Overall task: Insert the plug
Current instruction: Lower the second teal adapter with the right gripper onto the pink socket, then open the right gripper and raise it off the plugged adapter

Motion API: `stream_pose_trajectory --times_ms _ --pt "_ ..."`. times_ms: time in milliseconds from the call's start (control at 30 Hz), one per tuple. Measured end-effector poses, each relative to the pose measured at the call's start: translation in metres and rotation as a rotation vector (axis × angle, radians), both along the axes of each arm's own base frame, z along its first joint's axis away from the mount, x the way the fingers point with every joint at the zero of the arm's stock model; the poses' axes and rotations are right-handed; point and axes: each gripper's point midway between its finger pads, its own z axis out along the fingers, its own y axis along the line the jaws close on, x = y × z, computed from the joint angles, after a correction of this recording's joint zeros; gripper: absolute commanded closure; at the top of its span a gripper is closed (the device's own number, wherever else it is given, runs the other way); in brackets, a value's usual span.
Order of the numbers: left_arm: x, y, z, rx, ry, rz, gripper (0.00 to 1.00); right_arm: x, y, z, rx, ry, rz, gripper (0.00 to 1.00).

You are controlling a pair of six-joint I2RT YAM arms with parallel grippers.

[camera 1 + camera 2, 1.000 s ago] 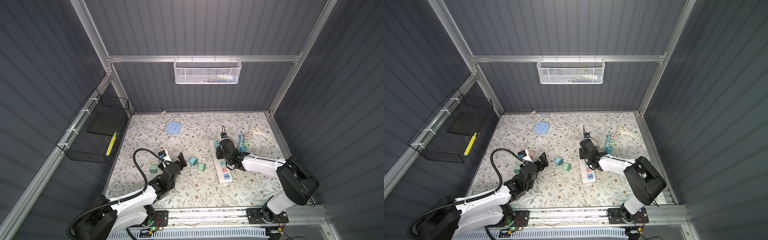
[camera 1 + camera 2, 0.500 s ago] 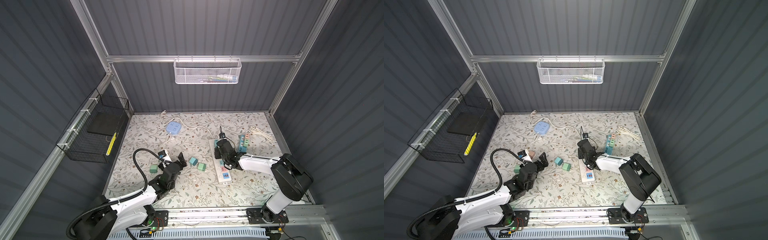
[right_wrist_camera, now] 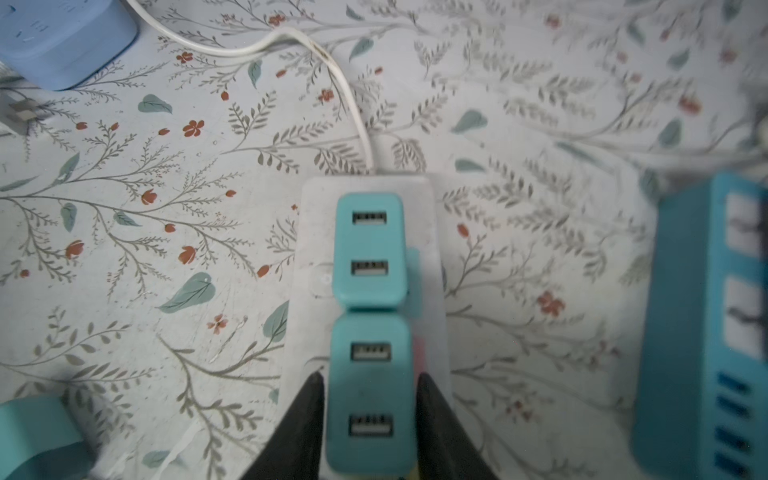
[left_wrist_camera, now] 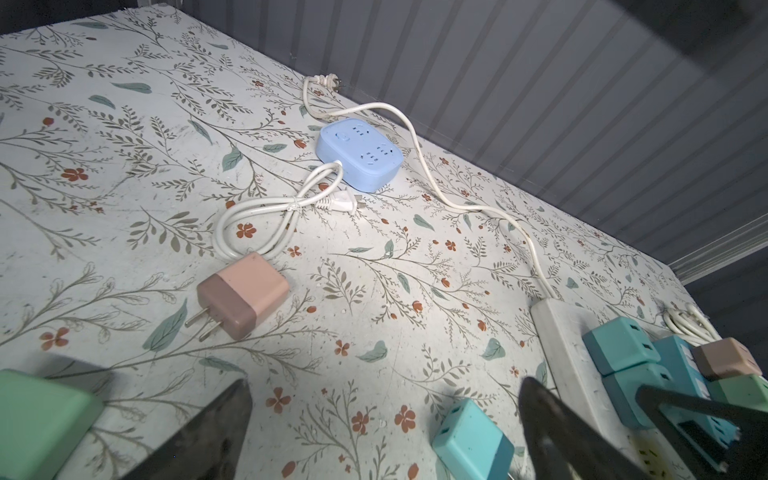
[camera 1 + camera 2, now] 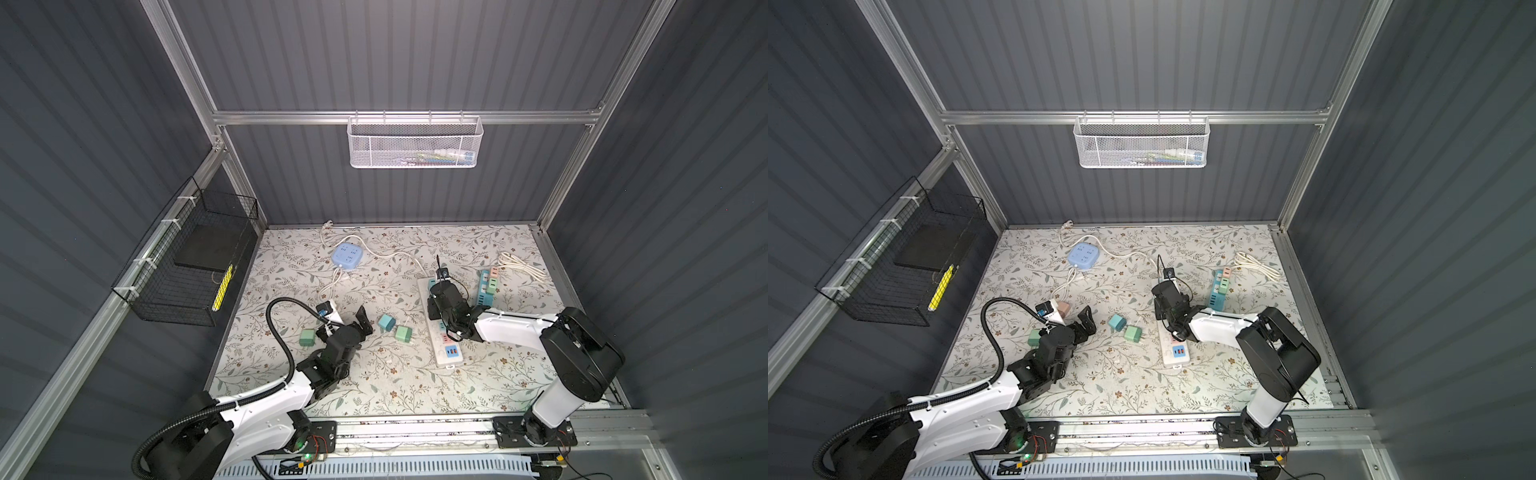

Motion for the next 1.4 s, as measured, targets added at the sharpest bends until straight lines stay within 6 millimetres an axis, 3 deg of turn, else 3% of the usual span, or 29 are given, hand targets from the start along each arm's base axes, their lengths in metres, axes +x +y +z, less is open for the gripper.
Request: stream_pose_trajectory --times_ms 133,367,467,700,1033,1233,1400 --pt "0.0 0.0 0.005 0.001 -0.007 -0.002 0.0 -0.009 -0.003 -0.003 -0.037 0.052 0.025 0.29" --pt "0.0 0.0 0.016 0.004 -0.019 -0.007 0.0 0.008 0.006 0.063 0.071 -0.04 0.053 0.27" --pt "0.001 -0.001 0.018 0.009 -0.016 -0.008 0.0 0.017 0.0 0.075 0.097 -0.06 0.035 0.27" --pt "0.006 -0.009 0.029 0.013 -0.018 -0.02 0.0 0.023 -0.016 0.059 0.082 -0.018 0.0 0.28" --pt "0.009 -0.014 0.022 0.042 0.013 -0.034 0.0 0.002 -0.025 0.009 0.069 0.077 -0.005 0.3" --pt "0.01 -0.016 0.018 0.051 0.024 -0.038 0.0 -0.001 -0.028 0.003 0.071 0.087 -0.006 0.29" --pt "0.012 -0.02 0.022 0.047 0.025 -0.046 0.0 -0.006 -0.019 0.017 0.118 0.093 0.045 0.27"
